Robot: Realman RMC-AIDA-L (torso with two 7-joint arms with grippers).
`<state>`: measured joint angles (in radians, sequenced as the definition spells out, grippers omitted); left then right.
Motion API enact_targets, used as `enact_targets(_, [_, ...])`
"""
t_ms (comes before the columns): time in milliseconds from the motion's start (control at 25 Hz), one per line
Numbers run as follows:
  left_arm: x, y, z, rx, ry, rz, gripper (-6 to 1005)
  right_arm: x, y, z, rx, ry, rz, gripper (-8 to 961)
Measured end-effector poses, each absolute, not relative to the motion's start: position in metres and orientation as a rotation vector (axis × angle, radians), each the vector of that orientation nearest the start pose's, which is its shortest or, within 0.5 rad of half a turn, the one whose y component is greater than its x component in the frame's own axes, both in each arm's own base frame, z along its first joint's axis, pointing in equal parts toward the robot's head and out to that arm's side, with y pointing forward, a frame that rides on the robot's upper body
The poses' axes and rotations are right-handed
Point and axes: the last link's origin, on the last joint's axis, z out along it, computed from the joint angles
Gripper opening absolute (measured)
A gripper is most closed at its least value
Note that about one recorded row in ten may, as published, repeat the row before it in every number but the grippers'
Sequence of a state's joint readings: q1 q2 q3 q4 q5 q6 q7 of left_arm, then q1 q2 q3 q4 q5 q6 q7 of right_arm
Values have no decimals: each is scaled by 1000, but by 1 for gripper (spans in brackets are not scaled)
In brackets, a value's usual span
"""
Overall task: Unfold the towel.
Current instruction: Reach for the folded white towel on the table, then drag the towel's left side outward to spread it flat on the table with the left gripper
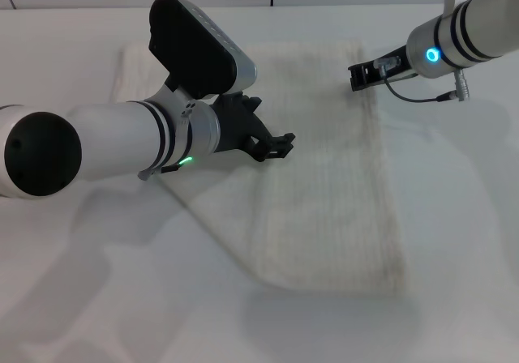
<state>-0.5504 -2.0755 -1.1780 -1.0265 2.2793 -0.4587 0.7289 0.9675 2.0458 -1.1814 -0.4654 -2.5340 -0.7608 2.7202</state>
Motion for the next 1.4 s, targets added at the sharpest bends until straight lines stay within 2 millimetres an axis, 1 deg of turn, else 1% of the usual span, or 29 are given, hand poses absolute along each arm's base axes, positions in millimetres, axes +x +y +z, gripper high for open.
enact_targets(240, [-171,373,-114,-2498,-415,-19,779,214,457,-47,-2134,1297,-81,10])
enact_targets(880, [-172,374,-115,-2494,-414,-15,778,218,455,-51,-2130,1306,-92,14])
enact_targets(960, [-174,375,-115,-2492,-416,-8,778,218,455,-51,-2134,1300,-94,14])
enact_targets(1080, [-177,379,-121,-2502,-459,10,778,218,455,-51,-2136,1296,-95,15])
enact_targets(1400, [-177,381,-122,-2501,-465,11,778,217,455,-51,-2138,1295,-95,16])
